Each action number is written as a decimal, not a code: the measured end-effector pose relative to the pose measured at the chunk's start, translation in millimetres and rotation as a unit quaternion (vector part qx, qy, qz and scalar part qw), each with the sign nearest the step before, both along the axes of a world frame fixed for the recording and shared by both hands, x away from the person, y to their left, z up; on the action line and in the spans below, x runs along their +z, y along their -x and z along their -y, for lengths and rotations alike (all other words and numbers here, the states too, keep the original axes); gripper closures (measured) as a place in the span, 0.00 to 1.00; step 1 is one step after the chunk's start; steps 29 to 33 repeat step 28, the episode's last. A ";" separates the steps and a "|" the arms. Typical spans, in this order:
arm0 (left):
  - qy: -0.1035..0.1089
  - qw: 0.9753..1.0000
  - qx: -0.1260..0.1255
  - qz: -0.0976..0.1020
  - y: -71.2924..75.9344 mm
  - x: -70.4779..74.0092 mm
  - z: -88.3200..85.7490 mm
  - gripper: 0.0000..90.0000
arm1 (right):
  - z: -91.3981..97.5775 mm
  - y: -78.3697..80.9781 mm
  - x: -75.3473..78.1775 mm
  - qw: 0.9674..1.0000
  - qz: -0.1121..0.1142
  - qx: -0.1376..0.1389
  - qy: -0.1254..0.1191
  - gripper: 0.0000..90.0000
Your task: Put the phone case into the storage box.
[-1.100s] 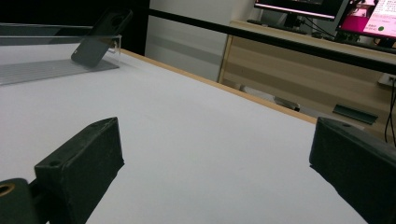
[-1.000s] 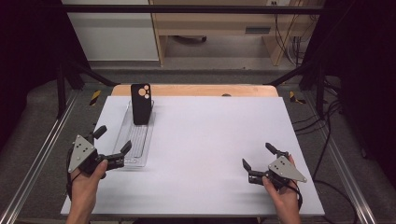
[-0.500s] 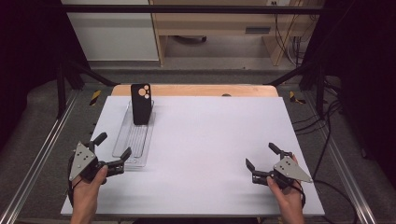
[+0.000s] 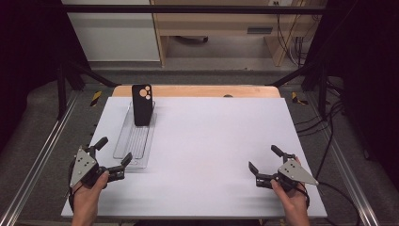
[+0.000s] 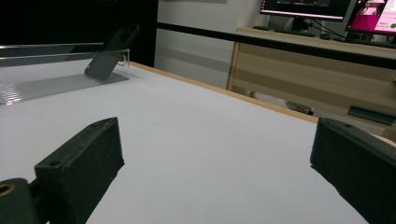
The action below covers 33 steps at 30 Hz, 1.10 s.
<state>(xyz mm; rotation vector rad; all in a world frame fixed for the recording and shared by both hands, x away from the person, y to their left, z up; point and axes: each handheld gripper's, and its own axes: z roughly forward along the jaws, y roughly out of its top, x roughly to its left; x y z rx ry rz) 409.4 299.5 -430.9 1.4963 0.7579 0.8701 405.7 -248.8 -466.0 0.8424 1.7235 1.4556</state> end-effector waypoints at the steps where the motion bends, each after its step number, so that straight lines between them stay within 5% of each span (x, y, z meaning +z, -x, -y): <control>1: -0.001 1.000 0.000 0.000 0.2 -0.6 0.2 0.01 | 0.0 0.0 -0.1 1.000 0.000 0.000 0.000 0.03; 15: -0.023 1.000 -0.005 0.012 1.7 -12.2 9.2 0.01 | 0.2 -1.0 -0.7 1.000 -0.005 0.001 -0.003 0.03; 33: -0.014 1.000 -0.003 0.008 3.9 -17.0 7.0 0.01 | -2.5 -2.8 -2.1 1.000 -0.009 0.000 0.003 0.03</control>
